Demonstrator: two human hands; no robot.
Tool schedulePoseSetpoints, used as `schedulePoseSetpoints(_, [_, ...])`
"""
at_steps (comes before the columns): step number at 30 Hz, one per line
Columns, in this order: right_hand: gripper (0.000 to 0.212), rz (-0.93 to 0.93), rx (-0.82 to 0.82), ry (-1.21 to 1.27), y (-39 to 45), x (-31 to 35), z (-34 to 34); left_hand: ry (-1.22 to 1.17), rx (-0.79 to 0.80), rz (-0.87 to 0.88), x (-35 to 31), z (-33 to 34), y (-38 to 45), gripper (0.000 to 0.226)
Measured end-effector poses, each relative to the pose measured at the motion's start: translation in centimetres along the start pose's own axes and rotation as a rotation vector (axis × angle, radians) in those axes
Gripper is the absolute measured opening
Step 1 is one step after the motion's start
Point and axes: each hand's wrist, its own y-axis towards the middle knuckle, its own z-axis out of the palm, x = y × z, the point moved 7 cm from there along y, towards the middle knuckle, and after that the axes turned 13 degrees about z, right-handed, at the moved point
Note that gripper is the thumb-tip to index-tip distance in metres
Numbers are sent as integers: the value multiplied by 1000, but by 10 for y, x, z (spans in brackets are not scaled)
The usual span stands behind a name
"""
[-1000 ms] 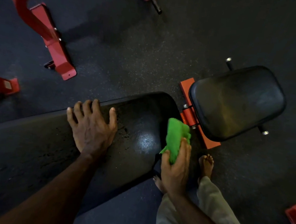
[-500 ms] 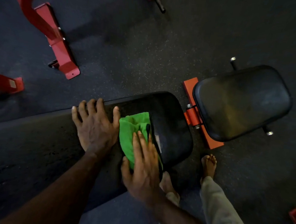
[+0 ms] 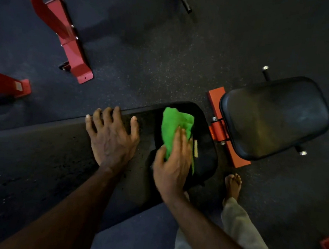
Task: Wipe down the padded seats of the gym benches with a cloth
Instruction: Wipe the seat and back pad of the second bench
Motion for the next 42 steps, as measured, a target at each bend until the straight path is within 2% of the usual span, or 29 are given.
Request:
schedulePoseSetpoints(1, [72,-88,35,-31,-13,12,5,-2,-7,-2,0,0,1,61])
schedulePoseSetpoints(3, [73,-398,146,-96,-25,24,7,-4,-6,-3,-1,1,1,60])
schedulePoseSetpoints(5, [72,-504,164,-101,0,12,-1,-7,-5,-2,-1,0,2,59])
schedulePoseSetpoints(6, [71,-429,125,-74,15,3,-5,-9,-2,-4,0,0,2,59])
schedulePoseSetpoints(8, [68,-100,-12,9,30,-9,-10,-12,9,3,1,0,2,59])
schedulePoseSetpoints(9, [67,-12,-42,11,23,-7,-7,-13,13,4,1,1,0,59])
schedulePoseSetpoints(10, [67,-37,-27,-5,14,3,-2,-11,11,1,2,1,0,59])
schedulePoseSetpoints(13, [69,-462,177,-61,4,22,1,-16,2,-6,0,0,1,59])
schedulePoseSetpoints(14, [69,-543,198,-63,18,17,-3,-15,3,-7,-1,0,2,59])
schedulePoseSetpoints(15, [68,-539,167,-54,34,11,-6,-11,8,-8,-1,0,3,59])
schedulePoseSetpoints(16, [66,-447,105,-26,50,4,-7,-6,14,-6,0,0,3,60])
schedulePoseSetpoints(18, [63,-127,-66,71,61,1,-7,-5,23,6,1,1,2,59])
schedulePoseSetpoints(19, [63,-71,-99,94,54,11,-3,-7,26,4,1,0,2,59])
schedulePoseSetpoints(20, [64,-139,-62,97,43,27,3,-7,26,-1,1,0,2,58])
schedulePoseSetpoints(23, [67,-643,191,31,29,53,10,-11,17,-6,0,0,2,55])
schedulePoseSetpoints(24, [68,-693,207,5,44,49,8,-15,19,-6,0,0,2,56])
schedulePoseSetpoints(25, [67,-640,171,-11,64,41,8,-20,29,-5,0,-1,2,57])
schedulePoseSetpoints(26, [66,-498,113,3,84,33,7,-25,41,0,0,0,2,58])
schedulePoseSetpoints(28, [62,-83,-23,89,103,21,8,-27,52,7,0,0,1,60])
schedulePoseSetpoints(29, [61,-3,-52,103,98,29,10,-24,53,5,0,0,2,59])
schedulePoseSetpoints(30, [61,-70,-32,81,90,43,13,-22,53,-3,1,0,1,59])
schedulePoseSetpoints(33, [64,-654,194,-16,75,65,19,-23,55,-12,-1,-1,2,59])
schedulePoseSetpoints(34, [64,-716,217,-39,90,58,16,-28,64,-10,-1,-2,3,59])
schedulePoseSetpoints(35, [62,-649,178,-58,112,46,13,-35,75,-7,-2,-2,2,60])
schedulePoseSetpoints(36, [59,-442,116,-39,136,29,6,-40,81,-2,-1,-2,2,60])
schedulePoseSetpoints(38, [56,156,-43,50,159,-19,-7,-48,75,2,-1,-2,1,60])
schedulePoseSetpoints(39, [55,281,-98,78,151,-26,-9,-52,72,1,0,-2,1,60])
schedulePoseSetpoints(40, [55,217,-122,63,141,-21,-10,-56,74,4,1,-2,1,60])
schedulePoseSetpoints(42, [57,-168,-13,2,111,-11,-8,-65,77,17,0,-3,2,60])
